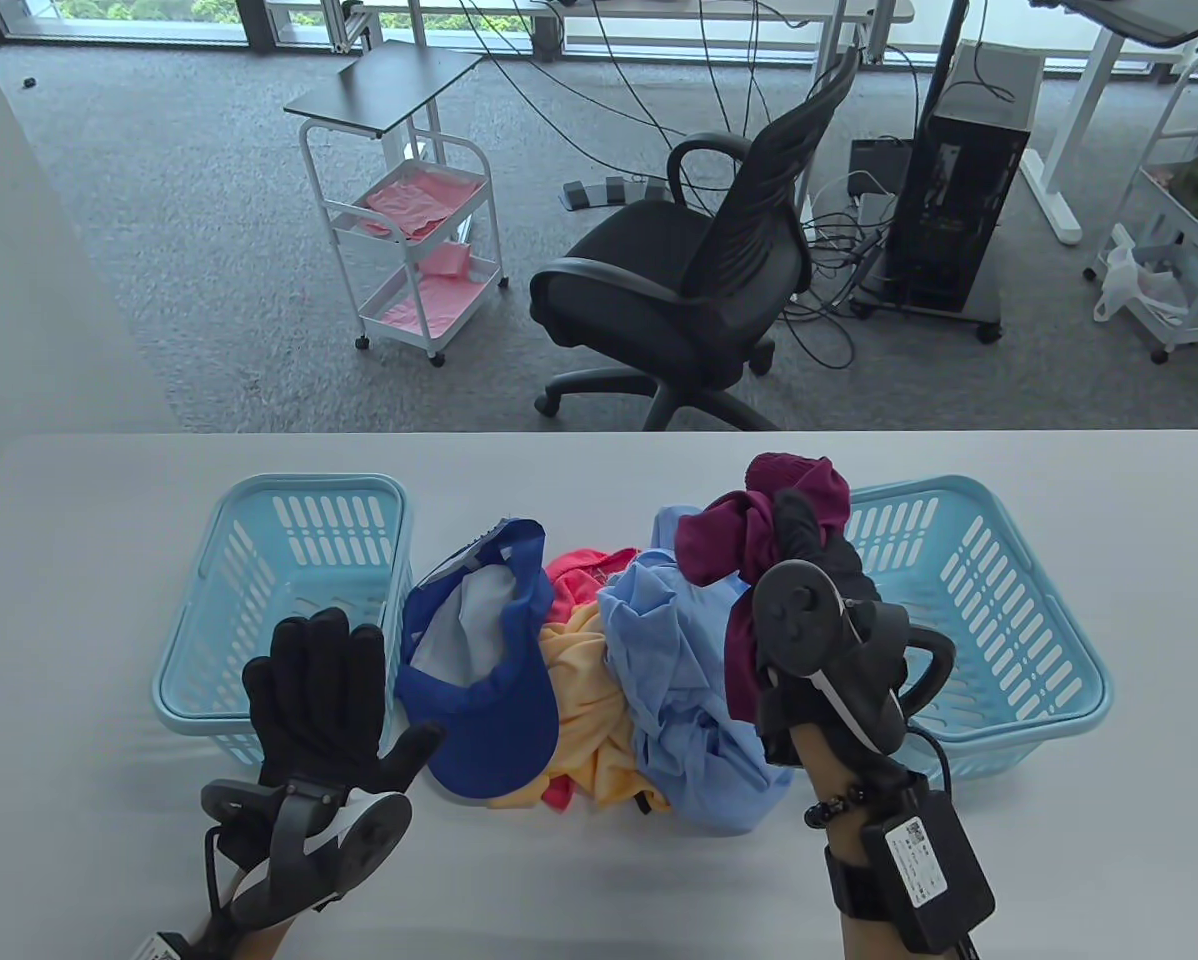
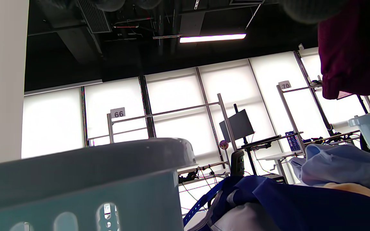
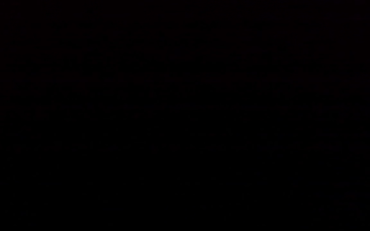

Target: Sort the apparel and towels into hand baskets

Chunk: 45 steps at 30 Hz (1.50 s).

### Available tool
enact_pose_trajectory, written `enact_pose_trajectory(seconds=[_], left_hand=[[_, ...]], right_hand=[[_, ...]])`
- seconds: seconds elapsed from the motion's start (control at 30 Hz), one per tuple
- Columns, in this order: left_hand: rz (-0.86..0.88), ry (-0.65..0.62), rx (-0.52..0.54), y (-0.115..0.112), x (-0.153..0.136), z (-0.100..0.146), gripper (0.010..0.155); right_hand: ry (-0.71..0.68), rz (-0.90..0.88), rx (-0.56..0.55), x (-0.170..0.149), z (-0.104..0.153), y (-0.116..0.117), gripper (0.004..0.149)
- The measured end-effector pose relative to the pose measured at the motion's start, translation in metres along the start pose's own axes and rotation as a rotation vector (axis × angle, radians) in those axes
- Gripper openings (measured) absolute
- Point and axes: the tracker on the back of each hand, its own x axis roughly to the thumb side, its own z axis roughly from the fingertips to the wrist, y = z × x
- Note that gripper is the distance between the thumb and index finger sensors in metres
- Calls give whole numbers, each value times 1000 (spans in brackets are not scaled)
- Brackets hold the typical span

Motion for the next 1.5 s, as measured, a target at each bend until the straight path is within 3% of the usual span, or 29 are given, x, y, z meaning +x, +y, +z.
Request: enact_pose_trajectory(seconds=[0.2, 0.43, 0.83, 1.23, 1.3, 1.4, 1.5], left_hand=[[-2, -3, -2, 0, 0, 0, 99], [-2, 1, -4, 1, -1, 0, 98], [-8, -4, -12, 1, 2, -1, 98], [-9, -3, -12, 2, 2, -2, 98], [-9, -5, -12, 2, 3, -2, 98], [-10, -7, -14, 2, 3, -2, 98], [-10, -8, -17, 1, 3, -2, 98]], right_hand=[[24, 58, -30, -22, -21, -19, 54], [51, 126, -21, -49, -38, -21, 55], [111, 236, 118, -103, -57, 11, 55], [138, 302, 210, -124, -68, 52, 56], [151, 304, 235, -126, -68, 57, 61], [174, 306, 361, -131, -68, 65, 77], [170, 269, 361, -132, -67, 63, 81]])
